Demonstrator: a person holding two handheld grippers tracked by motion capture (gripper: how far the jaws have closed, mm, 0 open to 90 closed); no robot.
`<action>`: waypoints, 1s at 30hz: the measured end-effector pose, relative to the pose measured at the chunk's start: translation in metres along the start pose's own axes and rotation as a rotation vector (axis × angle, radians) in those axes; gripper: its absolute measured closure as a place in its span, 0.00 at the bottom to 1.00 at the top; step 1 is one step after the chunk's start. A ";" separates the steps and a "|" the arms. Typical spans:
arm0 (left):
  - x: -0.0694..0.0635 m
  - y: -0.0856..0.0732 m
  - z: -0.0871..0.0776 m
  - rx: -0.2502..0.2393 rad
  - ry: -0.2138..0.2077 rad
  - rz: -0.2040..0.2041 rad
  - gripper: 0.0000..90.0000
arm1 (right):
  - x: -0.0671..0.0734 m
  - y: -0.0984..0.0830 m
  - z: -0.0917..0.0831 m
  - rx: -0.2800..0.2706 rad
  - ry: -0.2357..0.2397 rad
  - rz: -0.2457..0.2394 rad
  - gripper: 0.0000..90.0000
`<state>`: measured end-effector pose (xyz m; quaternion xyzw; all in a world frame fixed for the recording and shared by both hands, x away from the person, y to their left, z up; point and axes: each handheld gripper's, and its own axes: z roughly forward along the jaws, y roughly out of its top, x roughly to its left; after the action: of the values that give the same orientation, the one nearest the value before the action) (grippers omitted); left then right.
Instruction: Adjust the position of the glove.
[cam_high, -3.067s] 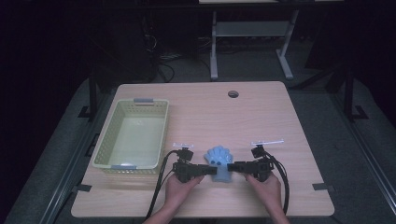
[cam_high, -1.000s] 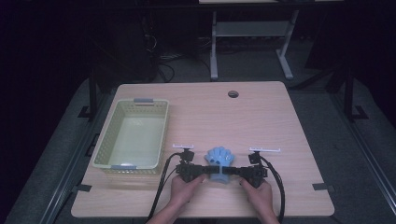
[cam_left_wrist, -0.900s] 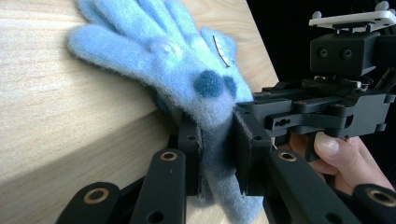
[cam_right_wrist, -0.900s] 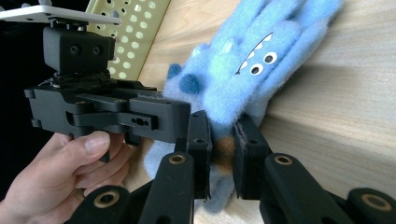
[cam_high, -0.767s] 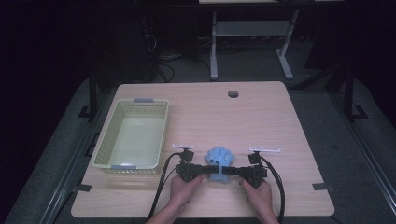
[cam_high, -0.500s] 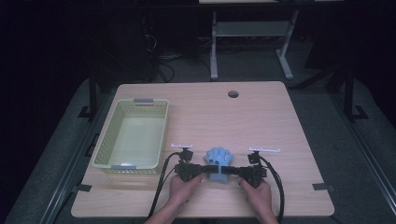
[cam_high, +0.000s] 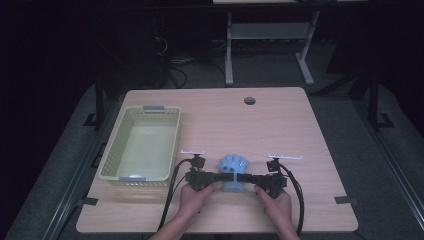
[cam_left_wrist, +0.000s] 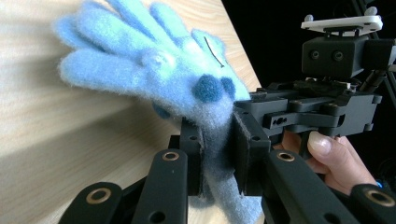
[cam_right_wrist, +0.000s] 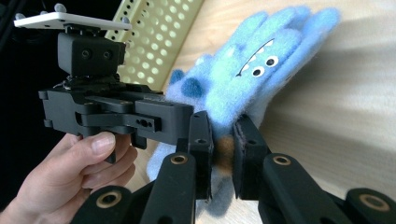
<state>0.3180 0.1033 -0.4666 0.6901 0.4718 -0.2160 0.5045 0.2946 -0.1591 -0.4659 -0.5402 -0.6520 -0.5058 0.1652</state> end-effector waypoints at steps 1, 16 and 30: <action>-0.002 0.001 -0.001 -0.002 0.003 0.005 0.84 | 0.002 0.001 -0.001 -0.002 -0.001 -0.005 0.89; -0.027 0.025 -0.019 -0.019 -0.012 0.049 0.84 | 0.025 0.019 -0.012 -0.055 0.036 -0.051 0.89; -0.032 0.042 -0.056 -0.067 -0.022 0.066 0.84 | 0.059 0.044 0.000 -0.037 0.056 -0.095 0.89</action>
<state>0.3299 0.1382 -0.3993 0.6856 0.4502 -0.1908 0.5394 0.3120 -0.1313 -0.3999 -0.4973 -0.6625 -0.5400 0.1489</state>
